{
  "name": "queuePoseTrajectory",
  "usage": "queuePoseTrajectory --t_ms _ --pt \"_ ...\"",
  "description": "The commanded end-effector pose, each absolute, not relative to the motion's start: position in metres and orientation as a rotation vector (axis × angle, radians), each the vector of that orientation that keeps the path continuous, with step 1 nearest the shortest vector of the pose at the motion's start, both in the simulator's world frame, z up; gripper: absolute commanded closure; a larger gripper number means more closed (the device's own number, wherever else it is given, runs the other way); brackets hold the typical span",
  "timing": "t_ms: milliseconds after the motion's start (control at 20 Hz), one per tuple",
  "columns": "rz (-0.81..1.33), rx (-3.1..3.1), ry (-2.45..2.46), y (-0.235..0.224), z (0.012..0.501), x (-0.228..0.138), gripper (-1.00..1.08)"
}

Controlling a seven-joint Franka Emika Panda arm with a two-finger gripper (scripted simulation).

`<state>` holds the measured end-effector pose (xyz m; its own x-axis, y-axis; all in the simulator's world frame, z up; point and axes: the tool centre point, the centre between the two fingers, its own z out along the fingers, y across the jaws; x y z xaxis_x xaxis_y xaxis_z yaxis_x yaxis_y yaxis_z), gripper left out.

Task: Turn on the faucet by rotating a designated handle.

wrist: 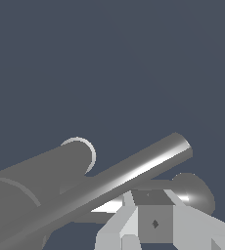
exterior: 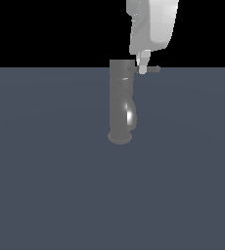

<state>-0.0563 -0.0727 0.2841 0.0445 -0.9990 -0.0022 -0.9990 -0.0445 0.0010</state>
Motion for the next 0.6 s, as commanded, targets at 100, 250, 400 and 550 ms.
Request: queuePoseTrajectory --t_ms 100,250,400,550 --pt "0.001 -2.259 2.182 -0.086 0.284 -0.047 1.08" --pt "0.001 -2.257 2.184 -0.092 0.284 -0.042 1.08" --pt "0.001 -2.254 2.187 -0.098 0.284 -0.036 1.08" --pt "0.001 -2.252 2.190 -0.105 0.284 -0.030 1.08"
